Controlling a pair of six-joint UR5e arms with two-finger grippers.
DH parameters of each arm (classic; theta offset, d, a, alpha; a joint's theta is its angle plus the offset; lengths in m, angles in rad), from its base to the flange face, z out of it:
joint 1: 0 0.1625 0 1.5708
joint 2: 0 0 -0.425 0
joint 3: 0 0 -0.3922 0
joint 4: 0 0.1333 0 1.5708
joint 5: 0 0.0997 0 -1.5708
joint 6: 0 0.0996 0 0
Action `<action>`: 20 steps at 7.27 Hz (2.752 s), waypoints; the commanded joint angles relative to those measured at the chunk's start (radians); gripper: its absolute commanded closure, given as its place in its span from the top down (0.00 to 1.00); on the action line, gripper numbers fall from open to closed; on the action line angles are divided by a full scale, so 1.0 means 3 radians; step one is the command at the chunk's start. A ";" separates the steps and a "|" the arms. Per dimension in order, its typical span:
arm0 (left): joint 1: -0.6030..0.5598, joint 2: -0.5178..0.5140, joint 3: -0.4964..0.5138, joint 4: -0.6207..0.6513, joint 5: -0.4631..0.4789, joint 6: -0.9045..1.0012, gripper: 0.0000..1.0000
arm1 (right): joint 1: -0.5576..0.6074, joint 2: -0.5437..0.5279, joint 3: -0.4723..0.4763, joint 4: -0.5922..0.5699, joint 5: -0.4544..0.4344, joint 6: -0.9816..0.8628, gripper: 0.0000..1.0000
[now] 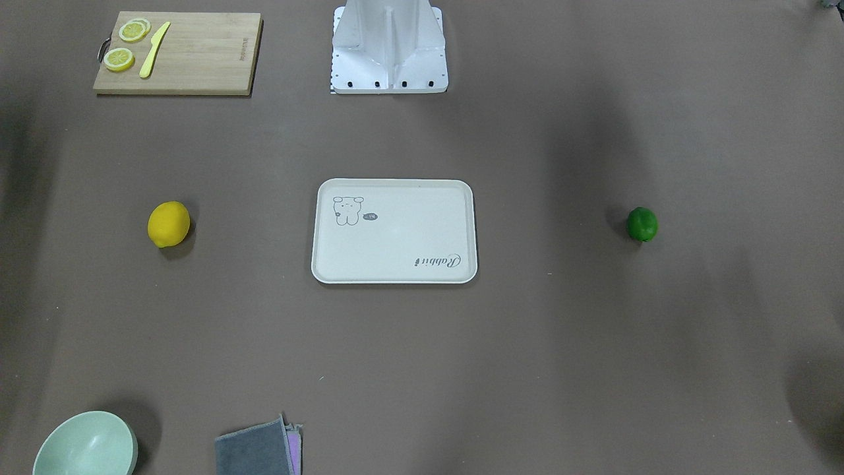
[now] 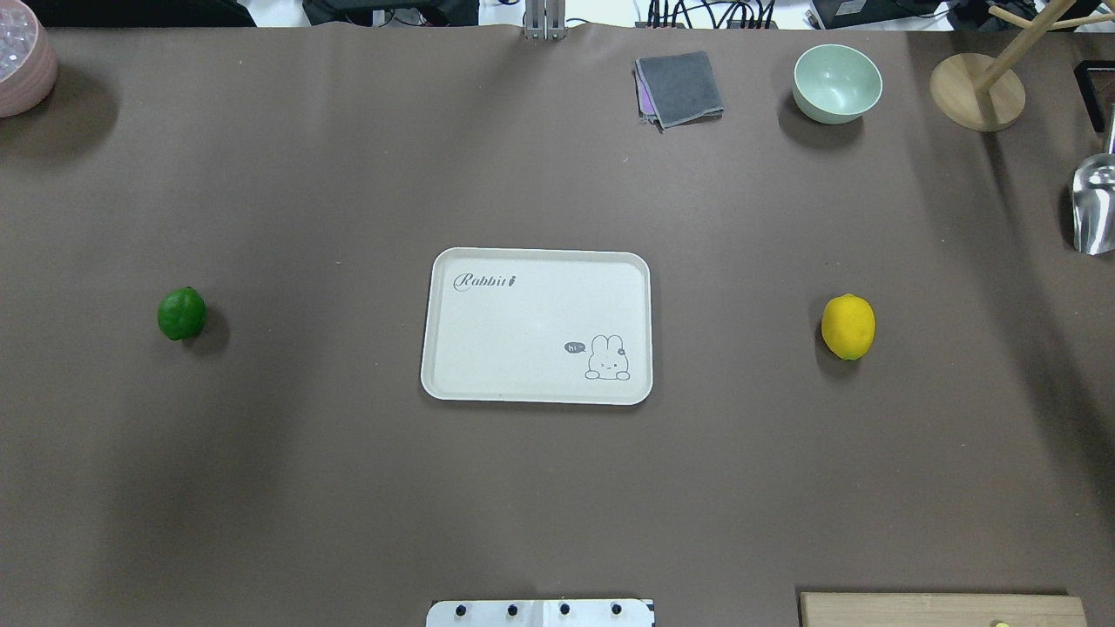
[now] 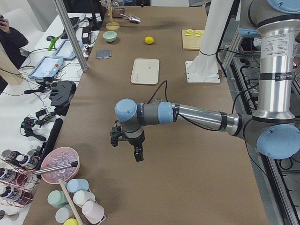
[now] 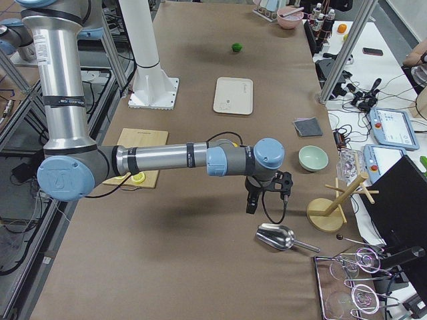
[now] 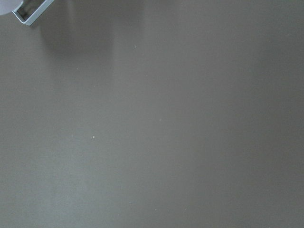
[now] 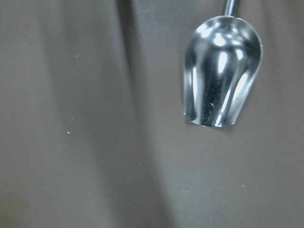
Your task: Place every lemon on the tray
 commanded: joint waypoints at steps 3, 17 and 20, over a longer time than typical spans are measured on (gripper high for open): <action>0.0677 -0.0305 -0.0160 -0.0140 -0.0126 -0.1097 0.98 | -0.0630 0.0634 -0.0107 0.0014 0.0159 0.0758 1.00; 0.1819 -0.0991 0.0683 -0.1045 0.0078 -0.2213 0.97 | -0.1669 0.0959 -0.0435 -0.0088 0.0261 0.0920 0.99; 0.1911 -0.0956 0.0780 -0.1336 0.0135 -0.2412 0.96 | -0.1802 0.0917 -0.0430 -0.0185 0.0262 0.0920 0.98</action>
